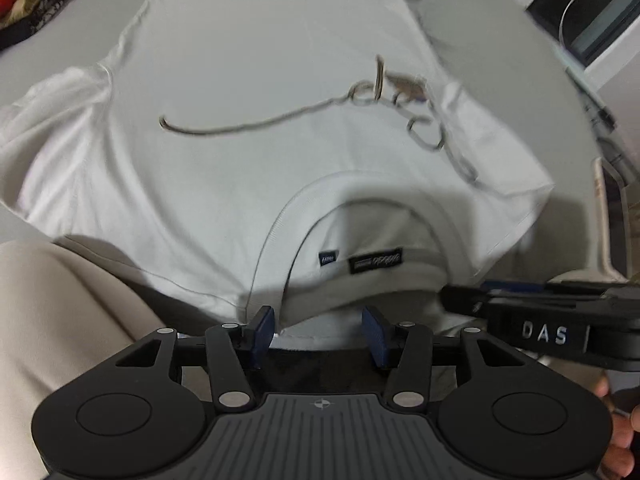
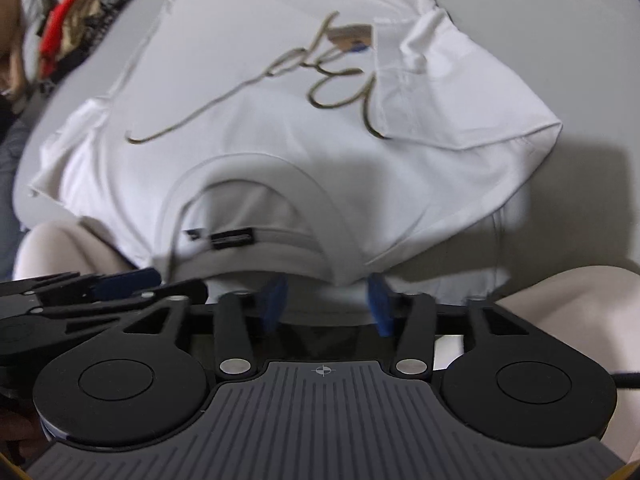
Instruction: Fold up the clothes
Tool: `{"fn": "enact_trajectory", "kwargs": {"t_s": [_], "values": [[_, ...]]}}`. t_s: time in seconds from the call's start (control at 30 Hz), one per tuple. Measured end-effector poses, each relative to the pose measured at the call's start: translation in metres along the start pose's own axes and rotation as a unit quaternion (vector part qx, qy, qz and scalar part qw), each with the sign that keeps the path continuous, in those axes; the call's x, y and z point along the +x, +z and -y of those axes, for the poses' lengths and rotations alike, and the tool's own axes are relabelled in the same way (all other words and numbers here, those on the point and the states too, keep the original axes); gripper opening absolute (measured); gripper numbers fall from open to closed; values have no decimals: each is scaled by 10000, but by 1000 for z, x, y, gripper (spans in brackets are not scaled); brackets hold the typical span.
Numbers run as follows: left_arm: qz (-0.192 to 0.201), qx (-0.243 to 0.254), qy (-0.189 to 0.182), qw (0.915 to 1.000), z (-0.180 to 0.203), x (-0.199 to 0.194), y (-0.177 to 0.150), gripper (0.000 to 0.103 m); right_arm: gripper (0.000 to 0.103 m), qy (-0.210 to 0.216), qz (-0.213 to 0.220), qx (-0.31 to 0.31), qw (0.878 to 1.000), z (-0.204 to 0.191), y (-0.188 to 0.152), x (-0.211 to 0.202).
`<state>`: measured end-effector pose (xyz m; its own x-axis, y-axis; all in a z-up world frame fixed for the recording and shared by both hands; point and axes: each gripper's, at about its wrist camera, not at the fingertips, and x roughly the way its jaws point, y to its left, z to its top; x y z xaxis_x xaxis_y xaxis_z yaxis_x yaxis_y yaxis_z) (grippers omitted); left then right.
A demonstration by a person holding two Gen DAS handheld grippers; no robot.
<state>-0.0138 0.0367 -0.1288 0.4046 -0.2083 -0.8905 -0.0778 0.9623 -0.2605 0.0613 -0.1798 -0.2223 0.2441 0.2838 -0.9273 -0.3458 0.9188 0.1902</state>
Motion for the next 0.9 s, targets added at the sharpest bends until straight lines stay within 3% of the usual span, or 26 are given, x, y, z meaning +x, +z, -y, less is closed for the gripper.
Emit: {"fn": "enact_trajectory", "kwargs": {"t_s": [0.07,0.13,0.23,0.37,0.47,0.53,0.63,0.7,0.83,0.87,0.9], "values": [[267,-180,-90,9994,-8,-15,2,54,76,-84,146,-102,9998,-7,1,-10],[534,-362,-180,9978,-15,-30,4,60,83,-70,204,-141,9997,-10,4,-17],[885,-924,-328,9912,-38,-52,7,71,84,-17,241,-164,9996,-15,9,-25],[1125,-1808,-472,9759,-79,-73,4,69,84,81,173,-110,9998,-21,18,-24],[1358,-2350,-444,9614,-113,-86,-3,61,84,147,144,-47,9998,-26,26,-21],[1571,-2802,-470,9458,-138,-89,-9,51,84,238,135,20,9996,-29,31,-18],[1884,-3466,-504,9175,-175,-93,-18,49,84,357,109,77,9993,-34,37,-14],[2183,-3888,-455,8939,-201,-92,-24,49,84,387,84,104,9992,-36,39,-10],[2441,-4906,-722,8334,-253,-72,-34,49,84,358,13,128,9993,-39,41,-4],[2475,-5050,-841,8226,-261,-67,-35,49,84,344,-8,133,9993,-40,42,-3],[2493,-5105,-946,8175,-267,-62,-35,49,84,329,-28,137,9994,-40,42,-1]]}}
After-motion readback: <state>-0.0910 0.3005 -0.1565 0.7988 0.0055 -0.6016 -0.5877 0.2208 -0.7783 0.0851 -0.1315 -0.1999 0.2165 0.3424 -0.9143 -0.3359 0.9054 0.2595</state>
